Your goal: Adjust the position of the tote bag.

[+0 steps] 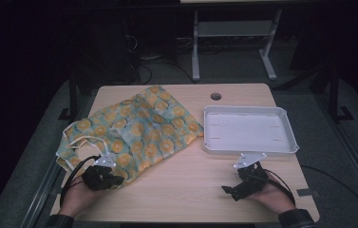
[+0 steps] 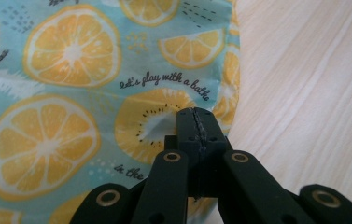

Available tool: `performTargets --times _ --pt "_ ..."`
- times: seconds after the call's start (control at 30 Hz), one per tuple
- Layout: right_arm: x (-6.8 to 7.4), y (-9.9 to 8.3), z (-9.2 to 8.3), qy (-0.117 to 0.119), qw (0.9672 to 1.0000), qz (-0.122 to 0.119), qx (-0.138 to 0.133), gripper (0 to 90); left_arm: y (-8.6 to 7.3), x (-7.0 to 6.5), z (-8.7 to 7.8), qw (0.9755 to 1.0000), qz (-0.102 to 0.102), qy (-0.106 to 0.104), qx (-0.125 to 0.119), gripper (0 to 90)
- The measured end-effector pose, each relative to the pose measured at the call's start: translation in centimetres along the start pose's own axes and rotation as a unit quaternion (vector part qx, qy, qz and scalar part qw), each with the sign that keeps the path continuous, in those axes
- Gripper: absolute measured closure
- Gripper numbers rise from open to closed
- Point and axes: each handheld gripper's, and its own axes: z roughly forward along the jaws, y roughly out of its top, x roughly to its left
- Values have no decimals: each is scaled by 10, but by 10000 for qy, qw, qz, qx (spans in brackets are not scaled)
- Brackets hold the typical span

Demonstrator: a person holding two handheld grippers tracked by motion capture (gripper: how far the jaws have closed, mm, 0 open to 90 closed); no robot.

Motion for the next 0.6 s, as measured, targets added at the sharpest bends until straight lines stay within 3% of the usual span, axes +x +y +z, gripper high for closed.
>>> performTargets --times 0.37,0.6 --pt "1 1 0 -8 10000 13 45 0 25 -19 18 9994 261 -190 103 897" --pt "1 0 0 -7 10000 13 48 0 36 -28 26 9992 299 -241 74 897"
